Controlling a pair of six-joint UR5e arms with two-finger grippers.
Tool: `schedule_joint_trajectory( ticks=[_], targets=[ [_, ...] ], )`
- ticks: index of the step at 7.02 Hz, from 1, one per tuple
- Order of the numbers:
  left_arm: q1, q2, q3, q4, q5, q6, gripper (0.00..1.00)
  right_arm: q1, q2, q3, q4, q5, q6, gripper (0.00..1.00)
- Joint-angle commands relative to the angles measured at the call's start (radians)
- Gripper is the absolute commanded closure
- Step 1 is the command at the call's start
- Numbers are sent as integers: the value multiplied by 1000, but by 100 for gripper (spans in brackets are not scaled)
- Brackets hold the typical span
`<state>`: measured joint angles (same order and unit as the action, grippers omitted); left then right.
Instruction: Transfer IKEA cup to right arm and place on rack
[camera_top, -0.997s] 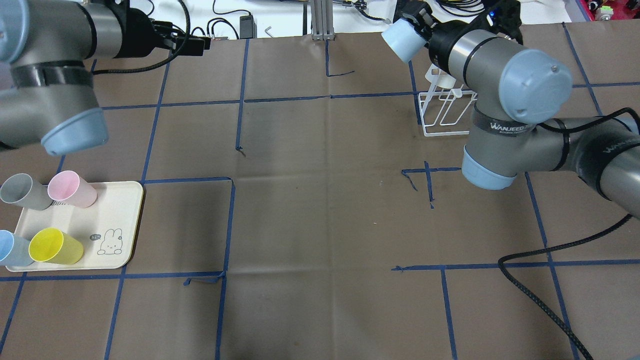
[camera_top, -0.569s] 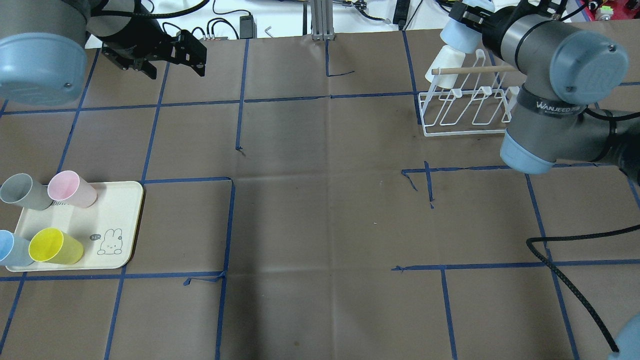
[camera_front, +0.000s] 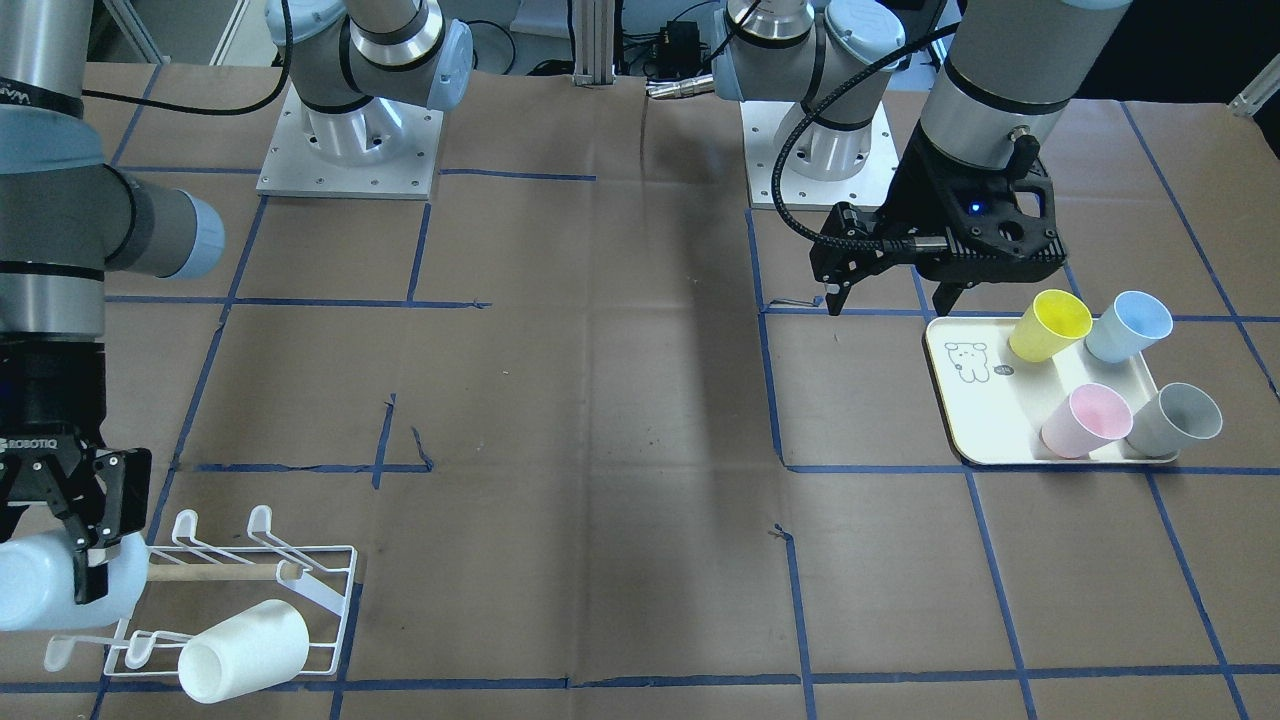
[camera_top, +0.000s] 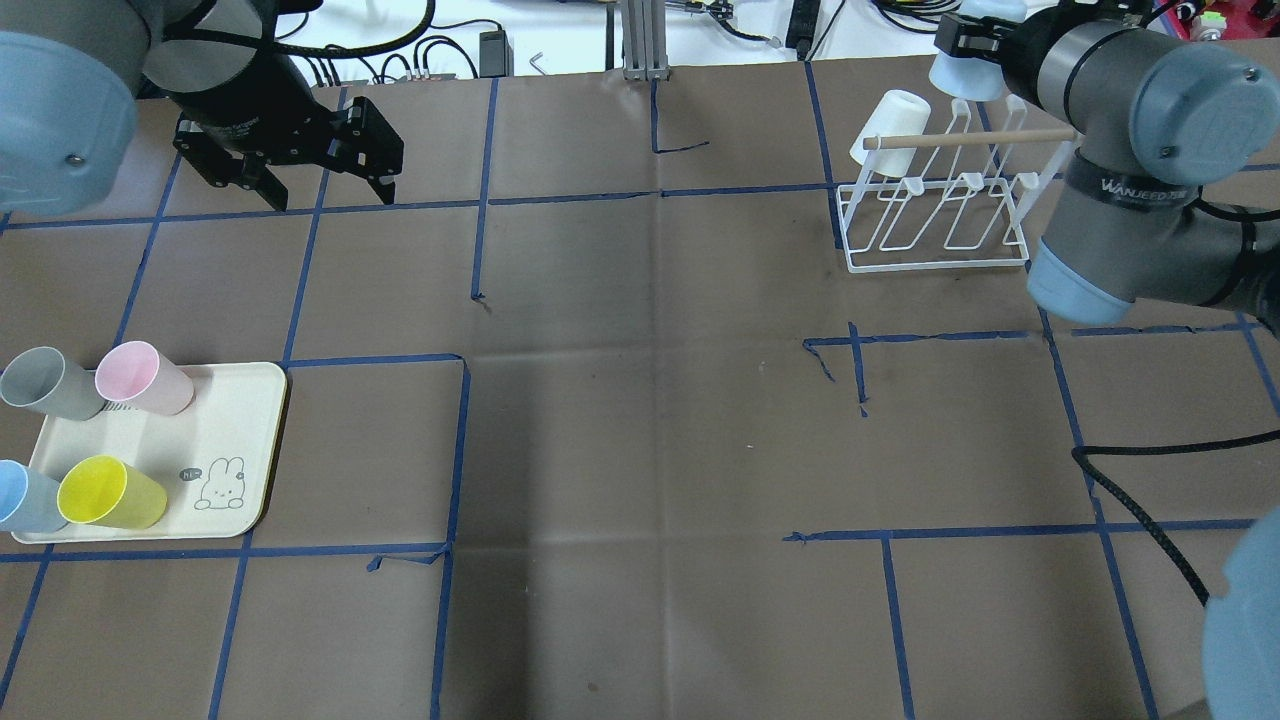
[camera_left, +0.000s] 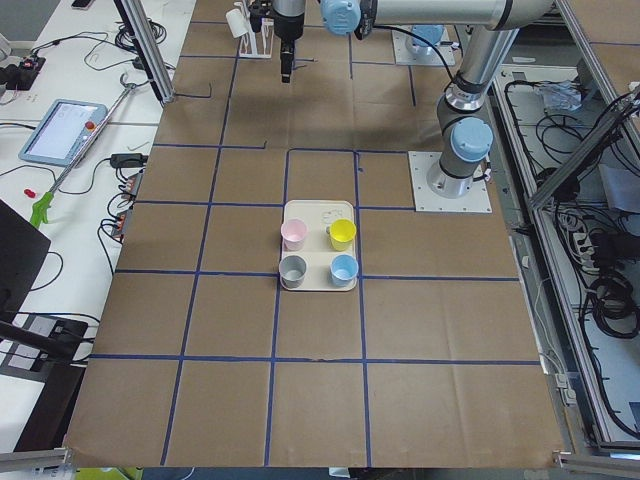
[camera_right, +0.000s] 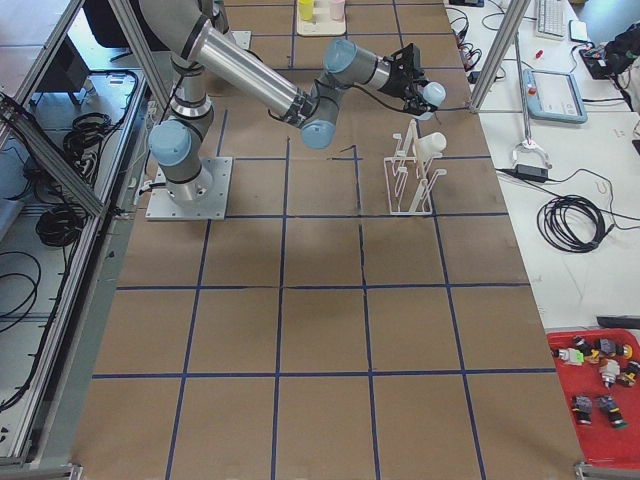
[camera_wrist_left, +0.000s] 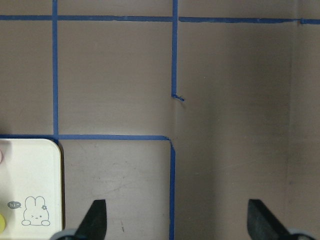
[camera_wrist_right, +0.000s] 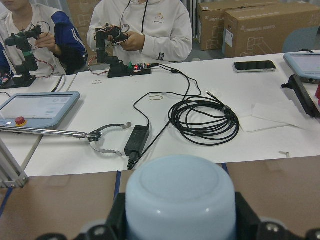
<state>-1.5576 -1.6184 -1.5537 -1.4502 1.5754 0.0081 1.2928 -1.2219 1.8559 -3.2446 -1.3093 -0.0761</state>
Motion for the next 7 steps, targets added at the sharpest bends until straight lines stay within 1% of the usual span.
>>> schedule_joint_trajectory(
  ticks=[1, 3, 4, 5, 7],
  targets=[
    [-4, 0, -19, 8, -3, 10, 1, -65, 77, -73, -4, 11, -99, 87],
    [1, 8, -22, 8, 3, 13, 1, -67, 184, -177, -30, 15, -117, 89],
    [5, 9, -20, 8, 3, 13, 1, -64, 200, -179, -65, 12, -116, 89],
    [5, 8, -17, 13, 3, 12, 1, -61, 200, -170, -69, 10, -116, 89],
    [5, 9, -17, 14, 0, 9, 1, -55, 202, -124, -116, -2, -109, 90]
  ],
)
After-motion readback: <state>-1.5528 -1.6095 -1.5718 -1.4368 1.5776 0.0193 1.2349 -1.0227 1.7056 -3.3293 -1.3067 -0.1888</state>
